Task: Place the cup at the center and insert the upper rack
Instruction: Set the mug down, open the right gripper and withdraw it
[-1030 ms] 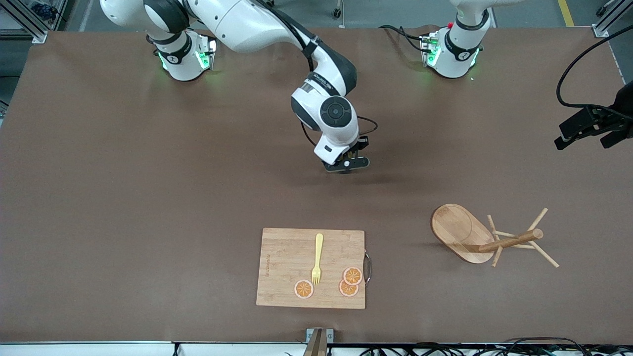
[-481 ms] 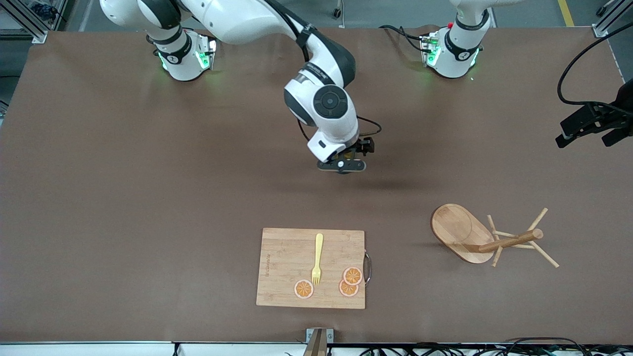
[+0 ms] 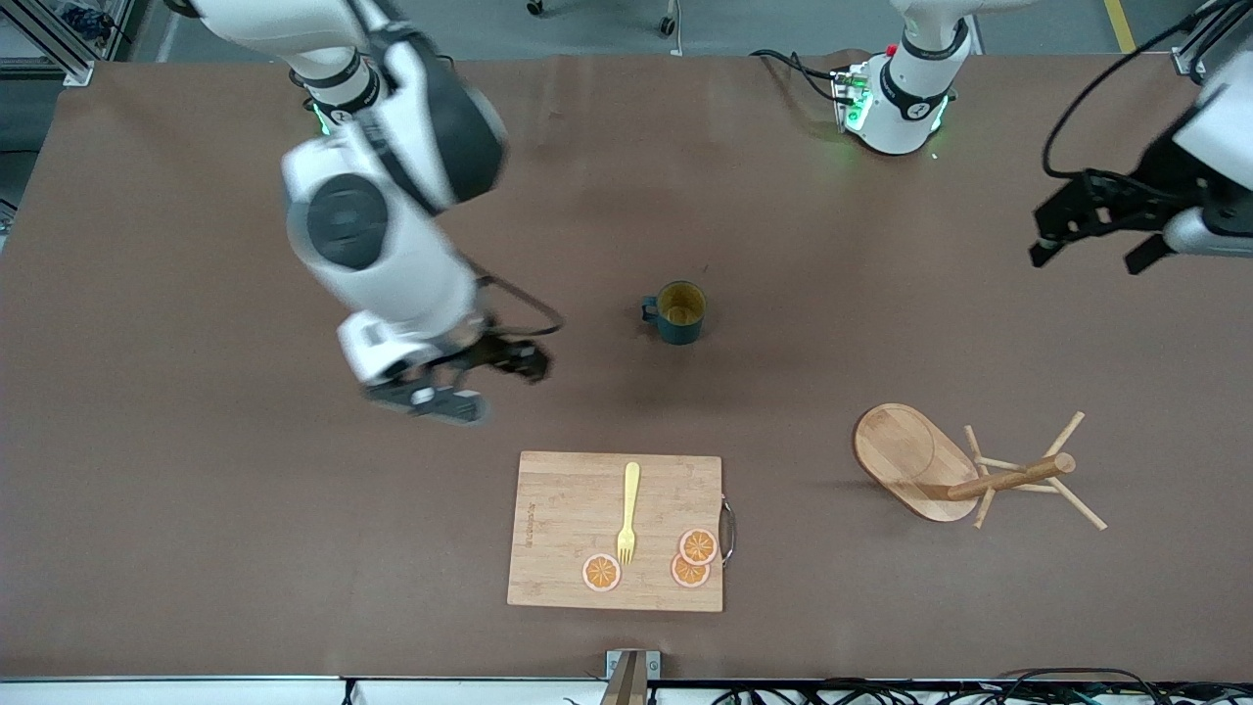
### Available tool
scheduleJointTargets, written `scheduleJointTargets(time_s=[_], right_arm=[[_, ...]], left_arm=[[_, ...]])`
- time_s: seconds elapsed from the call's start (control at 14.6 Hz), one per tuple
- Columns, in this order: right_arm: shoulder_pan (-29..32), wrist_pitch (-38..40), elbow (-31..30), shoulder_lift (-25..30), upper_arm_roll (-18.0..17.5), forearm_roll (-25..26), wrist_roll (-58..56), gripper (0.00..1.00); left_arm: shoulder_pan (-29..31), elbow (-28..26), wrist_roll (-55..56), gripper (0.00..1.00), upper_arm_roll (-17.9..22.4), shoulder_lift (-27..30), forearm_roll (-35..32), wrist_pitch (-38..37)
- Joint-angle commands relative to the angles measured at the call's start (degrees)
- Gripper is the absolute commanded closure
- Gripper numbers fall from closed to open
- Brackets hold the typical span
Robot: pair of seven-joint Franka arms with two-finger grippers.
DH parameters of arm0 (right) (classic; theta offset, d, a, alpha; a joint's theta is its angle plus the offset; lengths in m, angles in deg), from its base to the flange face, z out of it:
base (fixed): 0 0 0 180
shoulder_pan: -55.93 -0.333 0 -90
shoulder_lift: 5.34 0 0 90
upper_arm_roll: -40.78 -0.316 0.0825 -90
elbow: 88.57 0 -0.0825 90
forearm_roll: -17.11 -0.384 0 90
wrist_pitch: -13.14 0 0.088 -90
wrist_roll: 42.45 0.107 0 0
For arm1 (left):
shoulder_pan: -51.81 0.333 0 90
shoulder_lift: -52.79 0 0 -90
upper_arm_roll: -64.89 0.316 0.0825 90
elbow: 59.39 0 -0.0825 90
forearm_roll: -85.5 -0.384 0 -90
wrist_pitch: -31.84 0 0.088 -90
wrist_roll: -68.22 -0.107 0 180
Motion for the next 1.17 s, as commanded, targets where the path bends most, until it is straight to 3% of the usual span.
scheduleJointTargets(time_s=[0.0, 0.21, 0.48, 0.76, 1.1], right_arm=[[8.8, 3.5, -2.5, 1.4, -1.6, 1.2, -6.9, 0.00], [15.3, 6.3, -2.5, 4.7, -1.5, 1.4, -11.7, 0.00], [24.6, 12.9, -2.3, 10.4, -1.6, 1.9, -21.4, 0.00], [31.8, 14.6, -2.6, 13.5, -1.0, 2.3, -41.4, 0.00], [29.8, 9.2, -9.2, 19.4, -0.9, 6.1, -41.9, 0.00]], left_arm=[[0.3, -0.1, 8.2, 0.00, -6.2, 0.6, 0.3, -1.4], [0.2, -0.3, 20.0, 0.00, -14.4, -0.1, 0.0, -1.2], [-2.0, -1.6, 30.8, 0.00, -22.4, -1.6, -0.4, 0.3], [-11.5, -8.9, 45.0, 0.00, -23.5, -1.8, -4.5, 8.1], [-25.2, -17.6, 66.5, 0.00, -23.5, -6.5, -15.5, 19.2]])
